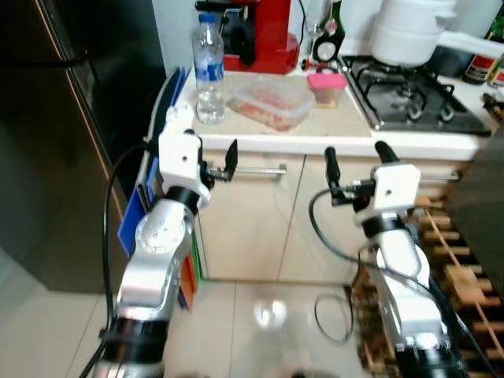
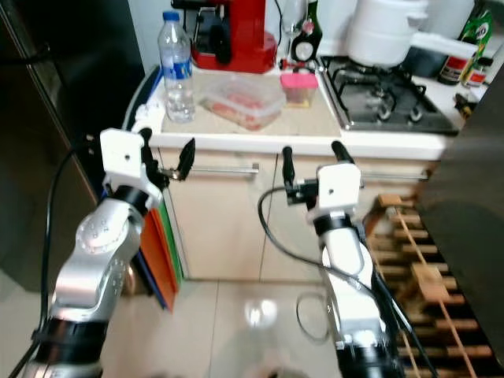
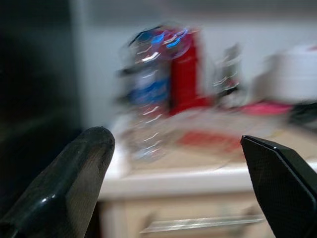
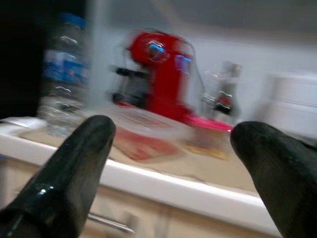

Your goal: Restocking fridge

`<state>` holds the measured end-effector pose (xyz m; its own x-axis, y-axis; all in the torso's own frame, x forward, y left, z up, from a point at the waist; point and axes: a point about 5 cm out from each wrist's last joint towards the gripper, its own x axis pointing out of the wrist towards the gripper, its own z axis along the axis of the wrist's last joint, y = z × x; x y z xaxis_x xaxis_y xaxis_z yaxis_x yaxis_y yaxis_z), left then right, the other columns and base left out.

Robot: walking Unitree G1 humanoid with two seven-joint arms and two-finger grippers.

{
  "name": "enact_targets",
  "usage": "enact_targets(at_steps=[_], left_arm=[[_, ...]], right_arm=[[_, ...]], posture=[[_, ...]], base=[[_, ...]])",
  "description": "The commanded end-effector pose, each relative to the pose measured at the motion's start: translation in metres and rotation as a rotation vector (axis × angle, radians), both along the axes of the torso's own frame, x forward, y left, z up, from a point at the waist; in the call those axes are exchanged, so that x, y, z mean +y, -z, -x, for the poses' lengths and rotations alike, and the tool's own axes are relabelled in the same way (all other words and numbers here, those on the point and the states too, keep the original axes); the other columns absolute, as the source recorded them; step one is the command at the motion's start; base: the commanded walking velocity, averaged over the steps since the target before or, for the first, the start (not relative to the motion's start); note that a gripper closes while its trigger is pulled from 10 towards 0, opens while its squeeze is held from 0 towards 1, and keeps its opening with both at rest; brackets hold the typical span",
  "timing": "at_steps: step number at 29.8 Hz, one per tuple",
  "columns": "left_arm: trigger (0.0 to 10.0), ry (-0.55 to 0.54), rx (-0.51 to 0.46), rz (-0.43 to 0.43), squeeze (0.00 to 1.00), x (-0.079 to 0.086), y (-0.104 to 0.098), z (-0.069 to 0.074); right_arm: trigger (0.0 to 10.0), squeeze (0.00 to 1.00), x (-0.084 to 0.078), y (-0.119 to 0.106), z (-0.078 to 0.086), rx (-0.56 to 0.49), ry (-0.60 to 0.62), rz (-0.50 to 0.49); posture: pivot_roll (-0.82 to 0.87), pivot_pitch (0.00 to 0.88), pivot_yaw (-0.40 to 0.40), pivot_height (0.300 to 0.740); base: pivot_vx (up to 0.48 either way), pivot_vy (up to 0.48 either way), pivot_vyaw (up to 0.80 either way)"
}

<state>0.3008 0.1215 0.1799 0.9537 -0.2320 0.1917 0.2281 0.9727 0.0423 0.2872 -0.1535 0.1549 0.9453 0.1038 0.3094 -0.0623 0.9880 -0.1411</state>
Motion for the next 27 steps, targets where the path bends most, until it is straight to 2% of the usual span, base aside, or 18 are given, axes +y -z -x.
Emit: enact_targets(at_steps=[1,10,13,16,18,20,27], left_arm=[[10.0,0.005,-0.013,-0.015,0.0,-0.003,-0.006,-0.004],[10.0,0.005,-0.028,-0.037,0.0,-0.004,-0.009,-0.006],[10.0,0.073,-0.026,-0.074,0.0,-0.013,-0.011,-0.006],[10.0,0.101,-0.057,-0.059,0.0,-0.018,-0.02,-0.006],[10.0,0.097,-0.068,-0.051,0.0,-0.018,-0.023,-0.007],[10.0,0.066,-0.094,-0.026,0.0,-0.015,-0.028,-0.007],[10.0,0.037,-0.121,-0.025,0.0,-0.012,-0.038,-0.008]], right_arm=[[10.0,0.0,0.002,0.001,0.0,0.0,-0.004,-0.015],[10.0,0.0,0.004,0.001,-0.001,-0.007,-0.007,-0.017],[10.0,0.0,0.004,0.0,-0.001,-0.015,0.001,-0.024],[10.0,0.0,0.004,-0.002,-0.001,-0.026,0.019,-0.023],[10.0,0.0,0.005,-0.003,-0.001,-0.033,0.02,-0.015],[10.0,0.0,0.004,-0.003,0.0,-0.041,0.021,-0.011],[10.0,0.0,0.005,-0.002,0.001,-0.043,0.022,-0.011]], posture=[[-0.03,0.001,0.004,0.731],[-0.03,0.0,0.008,0.731],[-0.03,0.0,0.009,0.731],[-0.03,0.0,0.012,0.731],[-0.03,0.0,0.014,0.731],[-0.03,0.0,0.016,0.731],[-0.03,0.0,0.016,0.731]], base=[[0.454,0.0,0.0],[0.456,0.0,0.0],[0.48,0.0,0.0],[0.48,0.0,0.0],[0.48,0.0,-0.8],[0.0,0.0,0.0],[0.0,0.0,0.0]])
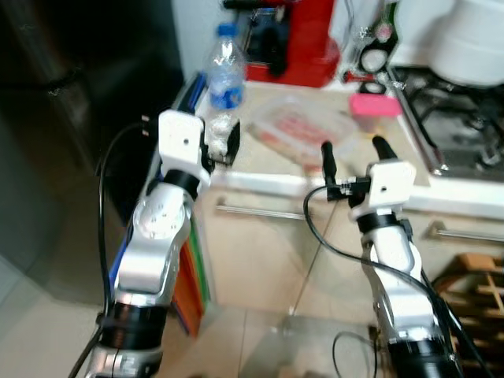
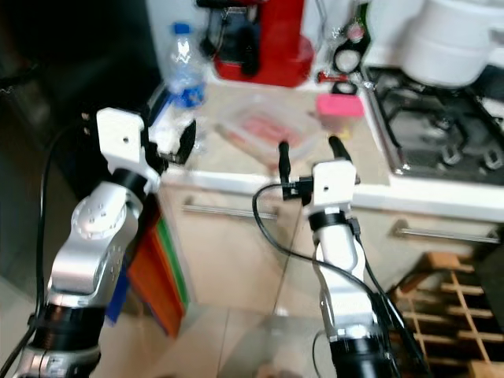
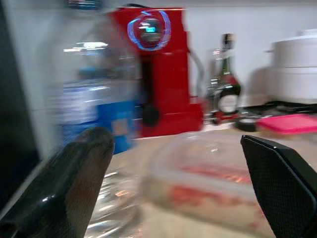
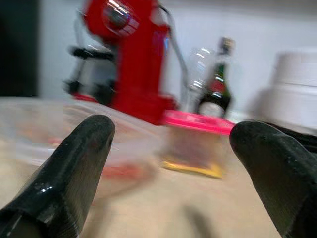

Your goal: Restocking fridge

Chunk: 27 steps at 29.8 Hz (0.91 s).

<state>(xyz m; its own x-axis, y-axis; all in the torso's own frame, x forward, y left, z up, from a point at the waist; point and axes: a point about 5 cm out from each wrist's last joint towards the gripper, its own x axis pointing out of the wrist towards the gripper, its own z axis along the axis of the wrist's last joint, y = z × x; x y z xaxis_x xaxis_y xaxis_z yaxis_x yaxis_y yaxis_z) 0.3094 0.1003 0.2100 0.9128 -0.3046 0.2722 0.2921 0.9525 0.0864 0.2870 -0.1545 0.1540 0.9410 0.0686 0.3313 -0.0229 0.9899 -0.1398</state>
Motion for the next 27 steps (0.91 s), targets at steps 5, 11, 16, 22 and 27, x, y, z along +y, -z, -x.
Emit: enact_targets(at_steps=[5,11,16,22,27], left_arm=[[10.0,-0.05,-0.025,-0.008,0.0,0.012,-0.011,-0.004],[10.0,-0.078,0.033,-0.069,0.0,0.018,-0.014,-0.021],[10.0,-0.045,0.057,-0.065,0.0,0.015,-0.02,-0.037],[10.0,-0.016,0.11,-0.065,0.0,0.009,-0.019,-0.063],[10.0,-0.079,0.12,-0.105,0.0,0.015,-0.025,-0.077]], right_arm=[[10.0,0.0,0.008,-0.003,0.003,-0.021,-0.02,-0.01],[10.0,0.0,0.009,-0.003,0.002,-0.021,-0.023,-0.015],[10.0,0.0,0.01,-0.002,0.001,-0.019,-0.026,-0.018],[10.0,0.0,0.014,-0.003,0.002,-0.021,-0.036,-0.021],[10.0,0.0,0.015,-0.002,0.004,-0.02,-0.037,-0.023]], posture=[[-0.03,0.0,0.014,0.731],[-0.03,0.0,0.015,0.731],[-0.04,0.0,0.012,0.731],[-0.06,0.004,0.021,0.731],[-0.08,0.014,0.021,0.731]], base=[[0.0,0.0,0.0],[0.0,0.0,0.0],[0.0,0.0,0.0],[0.0,0.0,0.0],[0.0,0.0,0.0]])
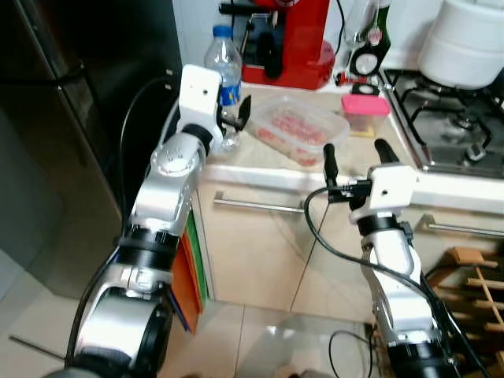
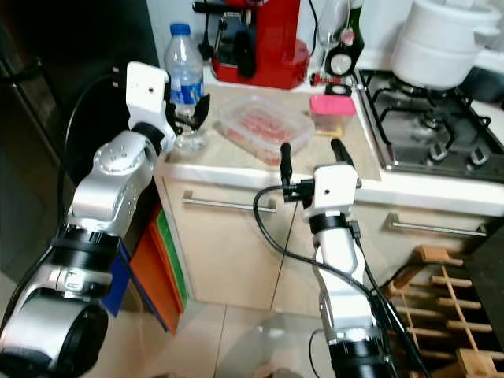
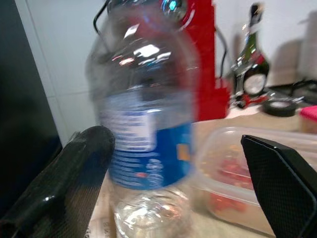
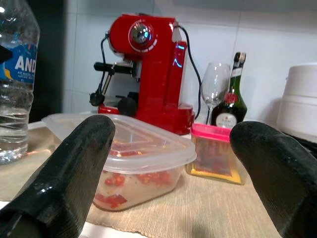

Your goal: Restocking fridge

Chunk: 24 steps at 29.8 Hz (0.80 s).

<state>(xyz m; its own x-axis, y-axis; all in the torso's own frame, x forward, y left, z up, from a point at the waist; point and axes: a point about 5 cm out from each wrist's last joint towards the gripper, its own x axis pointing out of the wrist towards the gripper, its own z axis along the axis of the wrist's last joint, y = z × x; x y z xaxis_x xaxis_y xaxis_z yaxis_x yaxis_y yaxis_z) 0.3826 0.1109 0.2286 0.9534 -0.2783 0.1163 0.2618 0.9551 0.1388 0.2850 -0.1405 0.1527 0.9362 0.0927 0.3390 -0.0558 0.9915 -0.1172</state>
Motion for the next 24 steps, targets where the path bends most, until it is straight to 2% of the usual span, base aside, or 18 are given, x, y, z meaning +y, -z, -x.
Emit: enact_targets(at_steps=[1,12,19,20,23,24], left_arm=[[10.0,-0.044,-0.018,-0.013,0.0,0.006,-0.008,-0.006],[10.0,-0.079,-0.024,0.014,0.0,0.003,-0.013,-0.022],[10.0,-0.045,0.077,0.081,0.0,-0.001,-0.001,-0.026],[10.0,-0.023,0.113,0.104,0.0,-0.005,0.003,-0.027],[10.0,-0.011,0.122,0.106,0.0,-0.007,0.005,-0.028],[9.5,-0.01,0.12,0.101,0.0,-0.008,0.005,-0.028]], right_arm=[[10.0,0.0,0.002,-0.003,0.003,-0.013,-0.004,0.0],[10.0,0.0,-0.001,-0.002,0.005,-0.001,-0.006,0.008],[10.0,0.0,0.002,-0.002,0.005,-0.002,-0.01,0.005],[10.0,0.0,0.002,-0.002,0.004,-0.001,-0.014,0.006],[10.0,0.0,0.002,-0.002,0.004,-0.001,-0.016,0.007],[10.0,0.0,0.002,-0.002,0.004,-0.001,-0.017,0.008]], posture=[[-0.08,0.021,0.02,0.731],[-0.09,0.026,0.008,0.731],[-0.09,0.022,0.01,0.731],[-0.09,0.018,0.009,0.731],[-0.09,0.016,0.007,0.731],[-0.09,0.014,0.007,0.731]], base=[[0.0,0.0,0.0],[0.0,0.0,0.0],[0.0,0.0,0.0],[0.0,0.0,0.0],[0.0,0.0,0.0],[0.0,0.0,0.0]])
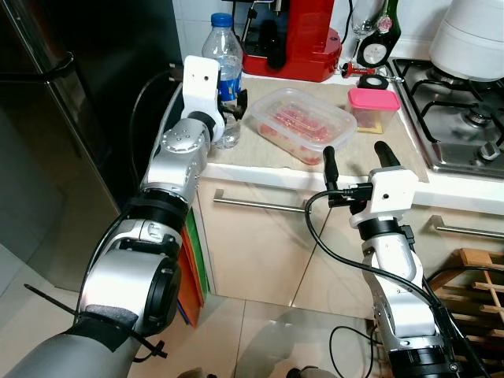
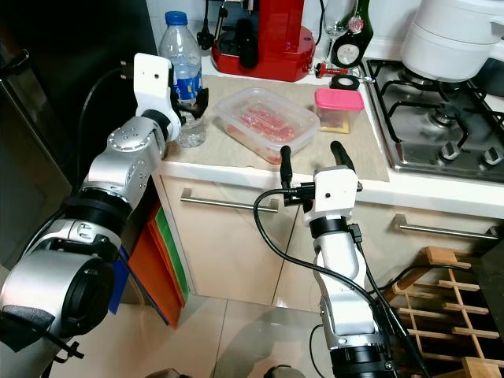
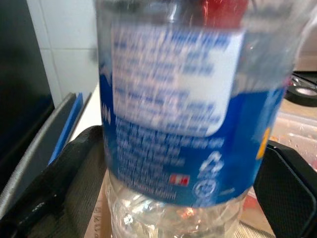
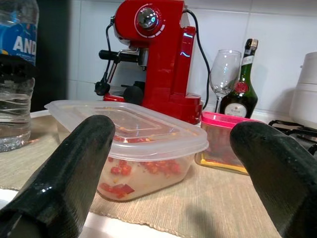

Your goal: Restocking fridge

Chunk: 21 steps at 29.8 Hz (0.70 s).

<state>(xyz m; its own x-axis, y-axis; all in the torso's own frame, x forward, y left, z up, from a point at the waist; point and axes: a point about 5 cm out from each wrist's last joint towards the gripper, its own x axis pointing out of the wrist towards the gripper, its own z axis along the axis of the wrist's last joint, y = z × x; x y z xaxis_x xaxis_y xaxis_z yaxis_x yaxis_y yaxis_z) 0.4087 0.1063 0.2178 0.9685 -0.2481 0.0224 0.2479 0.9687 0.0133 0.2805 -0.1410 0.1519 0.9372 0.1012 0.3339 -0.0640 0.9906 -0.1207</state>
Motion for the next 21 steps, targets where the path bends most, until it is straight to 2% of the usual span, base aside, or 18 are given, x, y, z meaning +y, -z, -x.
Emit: enact_targets(at_steps=[1,2,3,4,21], left_arm=[[9.5,0.014,-0.005,0.005,0.0,-0.0034,-0.0057,-0.0017],[9.5,0.014,-0.005,0.005,0.0,-0.0034,-0.0057,-0.0017],[3.6,0.02,-0.013,-0.004,0.0,-0.0044,-0.0061,-0.0019],[0.0,0.027,-0.017,-0.005,0.0,-0.0054,-0.0062,-0.002],[0.0,0.051,-0.064,-0.03,0.0,-0.0069,-0.0086,-0.0021]], right_arm=[[10.0,0.0,0.0025,-0.003,-0.0007,-0.006,-0.01,0.004],[10.0,0.0,0.0025,-0.003,-0.0007,-0.006,-0.01,0.004],[10.0,0.0,0.0025,-0.0033,-0.0011,-0.006,-0.01,0.005],[10.0,0.0,0.0026,-0.0034,-0.0015,-0.007,-0.011,0.006],[10.0,0.0,0.0045,-0.0024,-0.004,-0.005,-0.02,0.006]], posture=[[-0.09,0.014,0.007,0.731],[-0.09,0.014,0.007,0.731],[-0.09,0.014,0.007,0.731],[-0.09,0.009,0.006,0.731],[-0.08,0.0,0.007,0.731]], base=[[0.0,0.0,0.0],[0.0,0.0,0.0],[0.0,0.0,0.0],[0.0,0.0,0.0],[0.0,0.0,0.0]])
